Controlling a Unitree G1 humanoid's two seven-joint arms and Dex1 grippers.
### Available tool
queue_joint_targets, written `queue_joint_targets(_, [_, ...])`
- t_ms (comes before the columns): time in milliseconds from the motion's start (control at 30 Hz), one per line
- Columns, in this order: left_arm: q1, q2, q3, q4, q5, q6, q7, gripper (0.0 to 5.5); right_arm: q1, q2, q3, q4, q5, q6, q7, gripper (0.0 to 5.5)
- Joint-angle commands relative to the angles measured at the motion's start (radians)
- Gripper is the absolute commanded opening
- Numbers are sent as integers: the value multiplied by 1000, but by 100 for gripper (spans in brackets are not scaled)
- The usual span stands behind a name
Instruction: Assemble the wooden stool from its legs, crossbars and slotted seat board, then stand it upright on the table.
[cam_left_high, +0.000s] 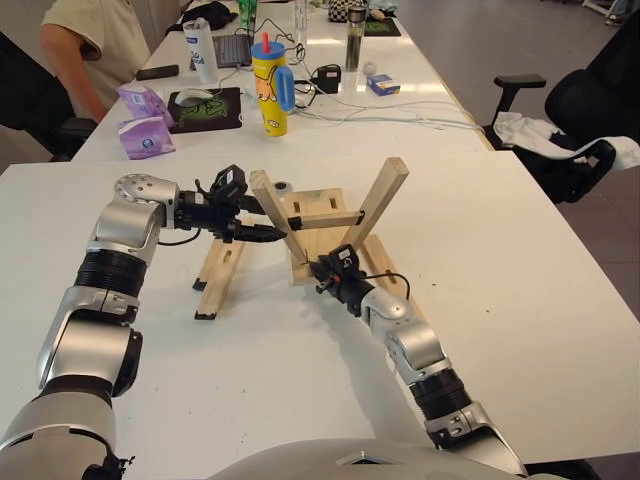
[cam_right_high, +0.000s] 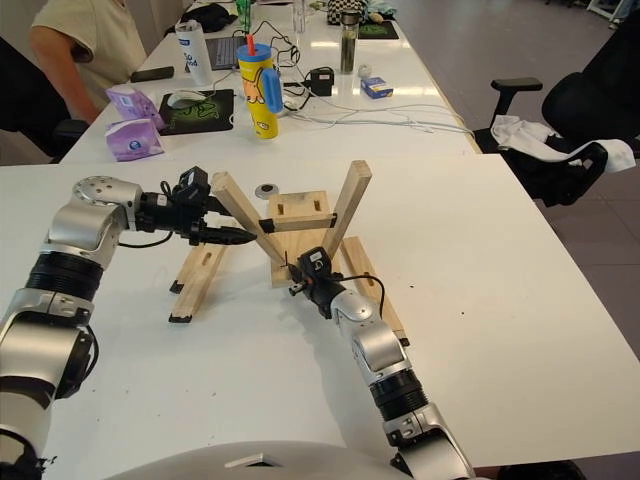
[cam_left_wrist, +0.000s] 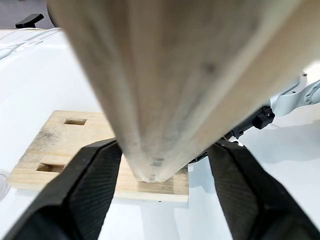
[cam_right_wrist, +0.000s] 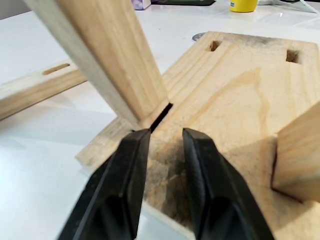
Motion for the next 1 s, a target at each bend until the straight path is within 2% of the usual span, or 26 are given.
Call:
queue_joint_targets(33, [51, 118, 139, -125, -58, 64, 21, 366, 70, -31, 6, 99, -23, 95, 11, 122])
queue_joint_targets(100, [64, 164, 238, -196, -131, 144, 42, 397, 73, -35, 2, 104, -25, 94, 12, 122])
queue_joint_targets(167, [23, 157, 352, -257, -260, 260, 100, 384, 78, -37, -6, 107, -25, 91, 9, 122])
queue_joint_targets(267, [-116, 32, 519, -385, -530, 424, 344, 342, 71, -42, -7, 120, -36, 81, 7, 122])
queue_joint_targets(333, [-170, -61, 549, -460, -589, 412, 516, 313, 63, -41, -7, 136, -40, 75, 11, 122])
queue_joint_targets(433, [-199, -200, 567, -547, -639, 388, 768, 313, 42, -39, -4, 155, -44, 69, 20, 122])
queue_joint_targets(500, [-133, -263, 525, -575, -616, 396, 858, 313, 34, -39, -5, 160, -45, 65, 22, 122])
queue_joint_targets(533, [-57, -272, 433, -576, -524, 397, 888, 313, 32, -38, -6, 163, -45, 63, 21, 122])
queue_joint_targets(633, [256, -235, 41, -440, -178, 392, 953, 313, 26, -33, -6, 174, -45, 61, 20, 122])
queue_joint_targets(667, [344, -231, -42, -397, -114, 380, 956, 313, 24, -31, -3, 179, -47, 60, 20, 122])
queue_joint_targets(700, [404, -236, -69, -414, -90, 366, 961, 313, 18, -32, 1, 191, -49, 58, 23, 122])
queue_joint_targets(767, [399, -262, -44, -483, -103, 346, 979, 313, 11, -40, 3, 208, -58, 59, 21, 122])
queue_joint_targets(1000, [-63, -332, 276, -604, -165, 119, 1158, 313, 8, -42, -7, 234, -62, 35, 6, 122])
